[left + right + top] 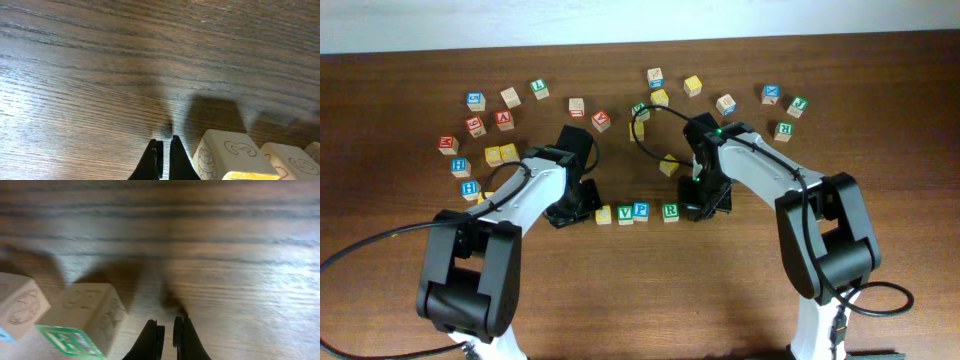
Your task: Spell out CVPR
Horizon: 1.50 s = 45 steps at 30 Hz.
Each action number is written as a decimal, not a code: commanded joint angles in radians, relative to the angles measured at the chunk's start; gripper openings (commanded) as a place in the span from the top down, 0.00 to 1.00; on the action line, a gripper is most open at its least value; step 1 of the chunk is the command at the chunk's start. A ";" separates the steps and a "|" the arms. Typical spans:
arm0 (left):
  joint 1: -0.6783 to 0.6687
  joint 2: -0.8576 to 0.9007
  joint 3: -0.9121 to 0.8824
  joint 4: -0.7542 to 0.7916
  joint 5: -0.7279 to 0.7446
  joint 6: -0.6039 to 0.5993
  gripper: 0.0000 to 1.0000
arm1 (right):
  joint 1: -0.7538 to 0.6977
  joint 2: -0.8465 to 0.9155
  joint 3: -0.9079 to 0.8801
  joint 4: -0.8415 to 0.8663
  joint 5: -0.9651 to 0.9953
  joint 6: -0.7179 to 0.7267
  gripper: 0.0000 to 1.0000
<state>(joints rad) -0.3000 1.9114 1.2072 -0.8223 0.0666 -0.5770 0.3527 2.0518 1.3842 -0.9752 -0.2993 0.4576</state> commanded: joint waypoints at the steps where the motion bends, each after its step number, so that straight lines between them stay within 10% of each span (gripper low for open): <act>1: 0.000 0.014 -0.006 0.009 0.028 -0.013 1.00 | 0.023 0.002 -0.006 0.021 -0.034 0.005 0.96; 45: -0.024 0.067 -0.006 0.075 0.074 0.079 1.00 | 0.075 0.002 -0.006 0.120 -0.113 0.057 0.96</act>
<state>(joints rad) -0.3332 1.9377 1.2091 -0.7650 0.1242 -0.5159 0.4210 2.0518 1.3834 -0.8555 -0.4026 0.5026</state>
